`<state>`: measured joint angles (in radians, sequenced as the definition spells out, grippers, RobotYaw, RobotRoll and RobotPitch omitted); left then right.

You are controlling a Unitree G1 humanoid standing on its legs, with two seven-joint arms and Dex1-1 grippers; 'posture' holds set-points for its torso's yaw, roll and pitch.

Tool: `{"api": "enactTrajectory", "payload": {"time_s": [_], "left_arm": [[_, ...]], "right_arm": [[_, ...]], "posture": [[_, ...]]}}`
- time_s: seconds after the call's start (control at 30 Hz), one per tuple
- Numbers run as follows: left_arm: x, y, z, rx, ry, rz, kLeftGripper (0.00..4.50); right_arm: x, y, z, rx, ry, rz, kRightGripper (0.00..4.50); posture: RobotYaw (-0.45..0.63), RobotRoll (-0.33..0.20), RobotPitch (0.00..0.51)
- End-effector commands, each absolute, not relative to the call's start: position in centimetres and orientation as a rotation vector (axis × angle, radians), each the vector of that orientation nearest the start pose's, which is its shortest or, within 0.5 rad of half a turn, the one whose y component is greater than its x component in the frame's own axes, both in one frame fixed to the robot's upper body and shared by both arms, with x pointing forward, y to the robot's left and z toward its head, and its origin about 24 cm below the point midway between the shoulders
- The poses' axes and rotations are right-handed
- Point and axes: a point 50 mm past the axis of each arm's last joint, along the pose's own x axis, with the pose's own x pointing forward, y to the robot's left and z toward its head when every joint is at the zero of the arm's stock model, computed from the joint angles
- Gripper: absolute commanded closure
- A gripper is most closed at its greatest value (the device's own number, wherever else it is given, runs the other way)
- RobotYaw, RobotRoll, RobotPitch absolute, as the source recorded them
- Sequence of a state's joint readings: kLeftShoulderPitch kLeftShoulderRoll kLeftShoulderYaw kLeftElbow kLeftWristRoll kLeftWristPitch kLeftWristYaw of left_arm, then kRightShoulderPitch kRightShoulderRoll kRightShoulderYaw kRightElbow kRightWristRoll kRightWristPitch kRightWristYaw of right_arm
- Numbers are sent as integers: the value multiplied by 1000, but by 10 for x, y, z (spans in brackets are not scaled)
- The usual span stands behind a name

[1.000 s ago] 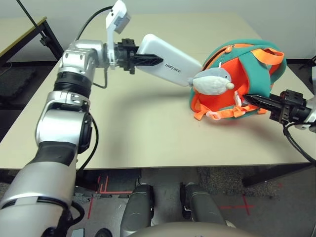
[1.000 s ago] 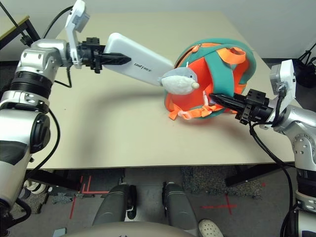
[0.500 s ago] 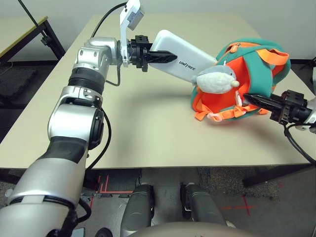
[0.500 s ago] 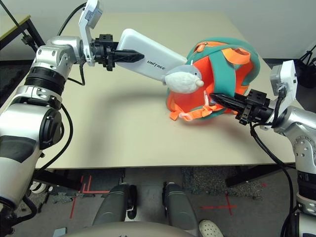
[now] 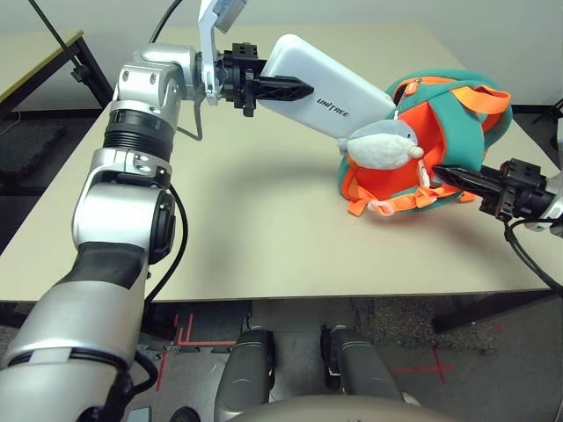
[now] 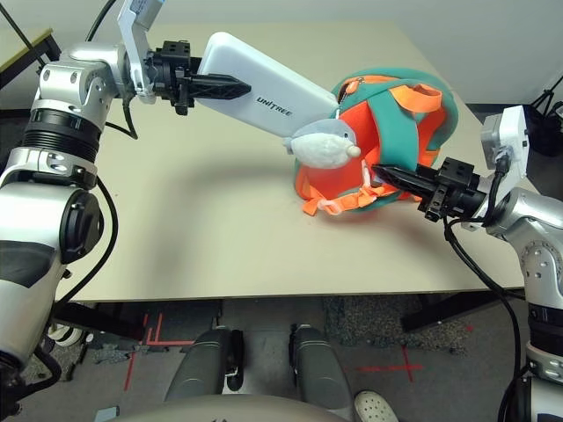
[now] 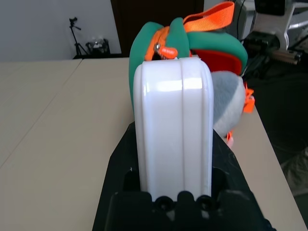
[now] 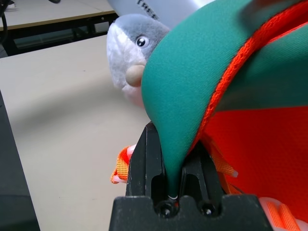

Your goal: Put the pencil case into the backpack and zip it.

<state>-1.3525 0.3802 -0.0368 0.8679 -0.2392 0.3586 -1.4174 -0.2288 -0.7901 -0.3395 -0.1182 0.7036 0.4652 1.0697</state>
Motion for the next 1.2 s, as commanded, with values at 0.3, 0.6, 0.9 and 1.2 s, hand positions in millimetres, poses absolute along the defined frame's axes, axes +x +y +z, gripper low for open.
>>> {"api": "enactTrajectory", "payload": {"time_s": [0.3,0.6,0.9,1.2], "left_arm": [[381,68,229,136,-7,-1447,3167],[382,51,203,129,-19,-1372,3167],[382,68,203,71,-22,-1314,108],[383,87,232,32,-122,-1238,0]], "right_arm": [[248,-261,191,-97,-53,936,4481],[251,-258,190,-94,-55,941,4481],[252,-259,188,-93,-54,940,4481],[256,-257,186,-90,-52,952,4481]], "posture": [[6,0,62],[9,0,61],[21,0,59],[38,0,68]]}}
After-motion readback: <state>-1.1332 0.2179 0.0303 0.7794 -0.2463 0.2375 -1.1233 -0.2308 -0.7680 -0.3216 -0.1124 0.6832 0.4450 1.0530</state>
